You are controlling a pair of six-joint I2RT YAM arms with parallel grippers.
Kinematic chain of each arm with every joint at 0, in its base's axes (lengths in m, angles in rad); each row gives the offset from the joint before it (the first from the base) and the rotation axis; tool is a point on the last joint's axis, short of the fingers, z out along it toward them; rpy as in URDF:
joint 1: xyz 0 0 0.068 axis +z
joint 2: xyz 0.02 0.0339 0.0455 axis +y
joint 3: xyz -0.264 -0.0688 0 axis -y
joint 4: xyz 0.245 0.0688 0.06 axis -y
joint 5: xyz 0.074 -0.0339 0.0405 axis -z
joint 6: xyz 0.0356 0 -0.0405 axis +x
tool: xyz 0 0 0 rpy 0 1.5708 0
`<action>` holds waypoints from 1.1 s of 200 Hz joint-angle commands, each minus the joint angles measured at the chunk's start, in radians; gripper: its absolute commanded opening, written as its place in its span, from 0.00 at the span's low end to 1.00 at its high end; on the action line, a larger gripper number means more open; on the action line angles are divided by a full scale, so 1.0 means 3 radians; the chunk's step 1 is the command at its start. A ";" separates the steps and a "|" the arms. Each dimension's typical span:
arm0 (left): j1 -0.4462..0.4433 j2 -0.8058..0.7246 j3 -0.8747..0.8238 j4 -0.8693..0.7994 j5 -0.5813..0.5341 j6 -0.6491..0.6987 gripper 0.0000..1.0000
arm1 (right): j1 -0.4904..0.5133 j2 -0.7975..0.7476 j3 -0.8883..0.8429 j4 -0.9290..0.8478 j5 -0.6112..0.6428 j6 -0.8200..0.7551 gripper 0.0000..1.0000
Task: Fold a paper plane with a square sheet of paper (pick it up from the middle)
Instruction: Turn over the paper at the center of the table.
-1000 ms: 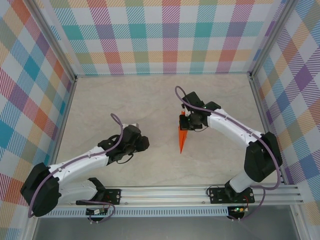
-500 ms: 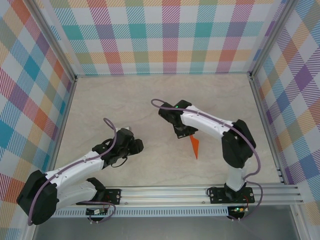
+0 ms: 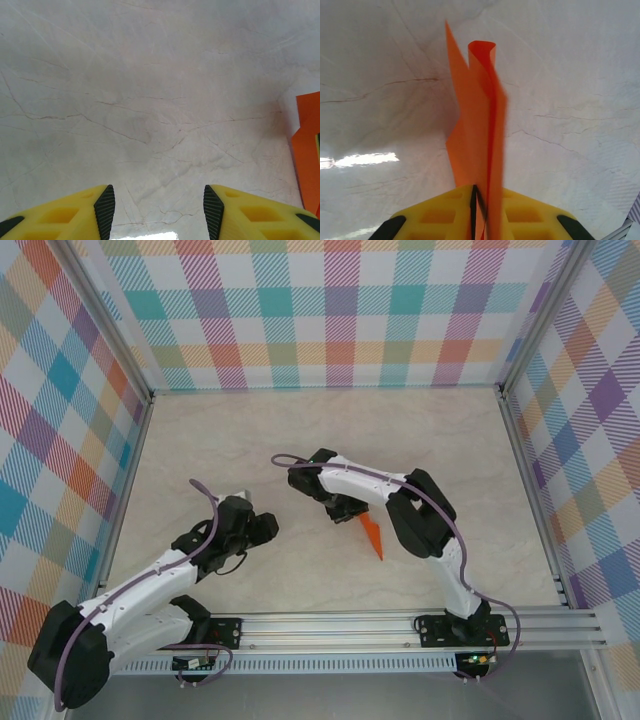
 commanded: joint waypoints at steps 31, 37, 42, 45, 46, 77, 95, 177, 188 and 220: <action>0.0050 -0.0079 -0.0019 -0.0117 -0.0044 -0.0065 0.53 | 0.0101 0.0091 0.0081 0.0278 -0.0665 -0.0088 0.31; 0.0050 -0.0089 -0.0019 -0.0119 -0.0049 -0.0072 0.53 | 0.0102 0.0059 0.0065 0.0368 -0.0790 -0.0130 0.36; 0.0052 -0.0097 -0.0019 -0.0115 -0.0058 -0.0086 0.53 | 0.0107 0.0029 0.0042 0.0451 -0.0910 -0.0186 0.38; 0.0054 -0.0101 -0.0019 -0.0118 -0.0059 -0.0090 0.53 | 0.0107 0.0015 0.0031 0.0501 -0.0973 -0.0209 0.39; 0.0053 -0.0101 -0.0019 -0.0172 -0.0059 -0.0094 0.53 | 0.0107 0.0006 0.0027 0.0511 -0.0990 -0.0215 0.39; 0.0052 -0.0101 0.0011 -0.0271 -0.0024 -0.0113 0.54 | 0.0129 -0.0477 -0.0325 0.1070 -0.1460 -0.0383 0.61; 0.0052 -0.0047 0.0046 -0.0291 0.0042 -0.0108 0.55 | 0.0126 -0.0891 -0.0680 0.1401 -0.1547 -0.0435 0.77; -0.0075 0.0626 0.0195 0.0401 0.0779 -0.0271 0.58 | -0.0884 -0.2407 -0.2798 0.2965 -0.3138 -0.0594 0.69; -0.0149 0.0728 0.0247 0.0408 0.0755 -0.0289 0.58 | -0.1016 -0.2407 -0.2894 0.3017 -0.3283 -0.0649 0.65; -0.0378 0.1058 0.0396 0.0477 0.0667 -0.0360 0.58 | -0.1182 -0.2206 -0.2903 0.3104 -0.3416 -0.0723 0.60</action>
